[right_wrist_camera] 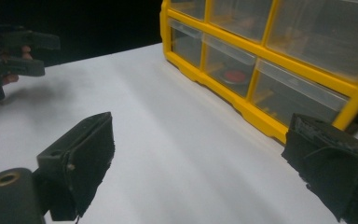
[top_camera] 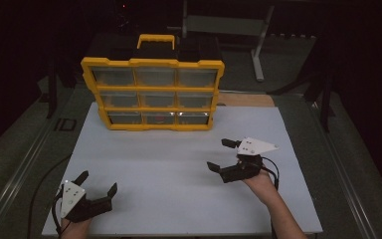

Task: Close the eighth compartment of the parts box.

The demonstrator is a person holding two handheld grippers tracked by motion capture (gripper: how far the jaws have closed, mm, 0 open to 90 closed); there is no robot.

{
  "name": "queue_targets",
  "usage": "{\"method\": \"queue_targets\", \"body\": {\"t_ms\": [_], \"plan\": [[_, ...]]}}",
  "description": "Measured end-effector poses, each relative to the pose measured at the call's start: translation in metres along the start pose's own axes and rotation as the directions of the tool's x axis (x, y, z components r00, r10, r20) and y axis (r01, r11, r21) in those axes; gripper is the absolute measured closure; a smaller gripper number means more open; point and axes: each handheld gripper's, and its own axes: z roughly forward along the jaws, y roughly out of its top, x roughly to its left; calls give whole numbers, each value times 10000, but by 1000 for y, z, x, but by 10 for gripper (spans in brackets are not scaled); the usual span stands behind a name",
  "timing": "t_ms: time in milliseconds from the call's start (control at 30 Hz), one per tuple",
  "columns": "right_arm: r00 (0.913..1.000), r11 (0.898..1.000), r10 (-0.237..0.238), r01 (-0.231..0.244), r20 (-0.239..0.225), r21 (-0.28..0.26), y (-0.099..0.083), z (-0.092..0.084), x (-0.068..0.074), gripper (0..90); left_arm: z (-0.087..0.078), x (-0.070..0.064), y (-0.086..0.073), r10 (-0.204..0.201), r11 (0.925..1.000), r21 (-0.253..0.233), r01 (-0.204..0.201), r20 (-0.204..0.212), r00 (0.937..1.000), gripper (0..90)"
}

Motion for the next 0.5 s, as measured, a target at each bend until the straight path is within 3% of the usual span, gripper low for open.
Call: {"method": "queue_targets", "body": {"t_ms": [500], "plan": [[9996,9997,-104,110,269,-209,-29,-39,-4,82,0,-1,0,26,10000,12,-26,-3,10000,0]]}}
